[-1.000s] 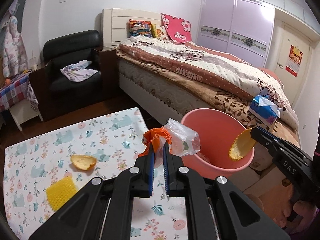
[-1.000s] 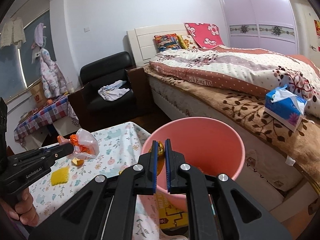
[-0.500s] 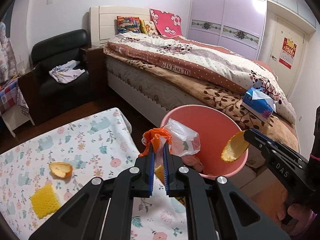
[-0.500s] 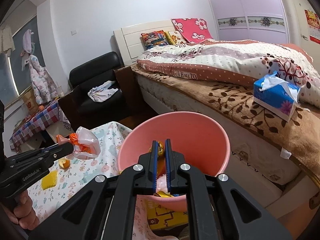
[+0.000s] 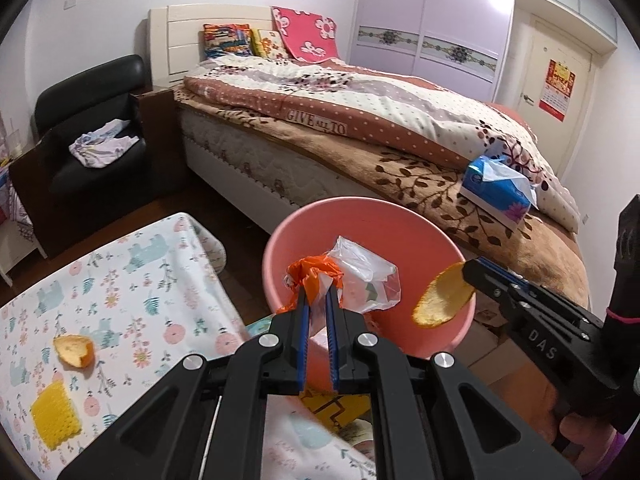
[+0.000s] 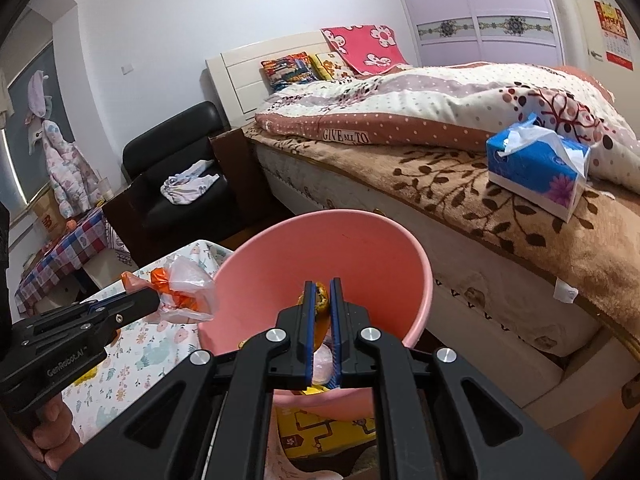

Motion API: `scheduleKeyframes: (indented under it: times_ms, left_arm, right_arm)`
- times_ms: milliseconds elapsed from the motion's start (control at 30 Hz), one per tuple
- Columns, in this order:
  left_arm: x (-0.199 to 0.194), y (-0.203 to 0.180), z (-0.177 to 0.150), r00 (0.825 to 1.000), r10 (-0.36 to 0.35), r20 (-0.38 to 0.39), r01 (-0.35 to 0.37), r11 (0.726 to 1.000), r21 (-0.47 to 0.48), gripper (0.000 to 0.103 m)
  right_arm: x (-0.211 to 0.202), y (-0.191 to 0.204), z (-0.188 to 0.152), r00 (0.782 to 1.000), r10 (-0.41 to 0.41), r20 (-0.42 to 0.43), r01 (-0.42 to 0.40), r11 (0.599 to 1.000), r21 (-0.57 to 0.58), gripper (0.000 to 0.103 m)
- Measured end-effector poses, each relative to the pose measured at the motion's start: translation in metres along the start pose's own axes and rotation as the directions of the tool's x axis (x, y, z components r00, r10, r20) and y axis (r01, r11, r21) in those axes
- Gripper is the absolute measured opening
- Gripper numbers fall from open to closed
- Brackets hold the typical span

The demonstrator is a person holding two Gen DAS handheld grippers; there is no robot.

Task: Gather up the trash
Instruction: 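Carry the orange peel and orange net bag over the pink bucket with both grippers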

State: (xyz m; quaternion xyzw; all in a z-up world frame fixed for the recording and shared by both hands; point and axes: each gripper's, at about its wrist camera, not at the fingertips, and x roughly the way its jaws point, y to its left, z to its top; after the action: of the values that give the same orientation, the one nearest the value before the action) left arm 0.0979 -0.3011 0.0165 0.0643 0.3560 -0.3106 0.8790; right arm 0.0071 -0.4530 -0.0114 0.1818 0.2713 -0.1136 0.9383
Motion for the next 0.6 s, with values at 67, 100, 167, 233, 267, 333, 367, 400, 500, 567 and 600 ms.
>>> scheduleKeyframes:
  times_ms: [67,100,167,233,267,333,367,400,500,567,600]
  left_arm:
    - [0.004,-0.004,0.0,1.0,-0.008,-0.006,0.008,1.0,0.006,0.007]
    - [0.007,-0.006,0.0,1.0,-0.012,-0.011,0.012,1.0,0.01,0.007]
    - [0.012,-0.009,-0.001,1.0,-0.02,-0.023,0.02,1.0,0.013,0.007]
    - [0.018,-0.011,-0.002,0.999,-0.024,-0.038,0.024,1.0,0.01,0.007]
    - [0.02,-0.011,-0.002,0.999,-0.024,-0.044,0.025,1.0,0.009,0.007]
    - [0.026,-0.01,-0.004,0.998,-0.025,-0.062,0.025,1.0,-0.001,0.007]
    - [0.028,-0.01,-0.004,0.997,-0.026,-0.068,0.026,1.0,-0.006,0.007]
    - [0.031,-0.009,-0.005,0.997,-0.028,-0.076,0.027,1.0,-0.014,0.007]
    - [0.037,-0.007,-0.006,0.996,-0.028,-0.089,0.025,0.999,-0.027,0.007]
    - [0.039,-0.007,-0.006,0.995,-0.026,-0.094,0.024,0.999,-0.03,0.008]
    - [0.04,-0.006,-0.006,0.995,-0.024,-0.095,0.021,0.999,-0.032,0.008]
  right_arm:
    - [0.002,-0.002,0.0,1.0,-0.001,-0.004,0.001,1.0,0.004,0.007]
    - [0.003,-0.003,0.0,1.0,-0.002,-0.006,0.002,1.0,0.003,0.007]
    - [0.005,-0.005,-0.001,1.0,-0.006,-0.01,0.006,1.0,0.003,0.007]
    - [0.006,-0.007,-0.001,1.0,-0.008,-0.014,0.008,1.0,0.006,0.007]
    - [0.008,-0.009,-0.001,1.0,-0.01,-0.016,0.01,1.0,0.008,0.007]
    - [0.009,-0.011,-0.001,1.0,-0.012,-0.019,0.012,1.0,0.012,0.007]
    - [0.01,-0.012,-0.002,1.0,-0.012,-0.021,0.013,1.0,0.014,0.007]
    - [0.01,-0.013,-0.002,1.0,-0.012,-0.023,0.013,1.0,0.014,0.007]
    - [0.013,-0.014,-0.003,0.999,-0.011,-0.03,0.011,1.0,0.016,0.007]
    - [0.015,-0.013,-0.004,0.999,-0.009,-0.034,0.01,1.0,0.015,0.007]
    - [0.016,-0.013,-0.004,0.999,-0.009,-0.036,0.009,1.0,0.015,0.007]
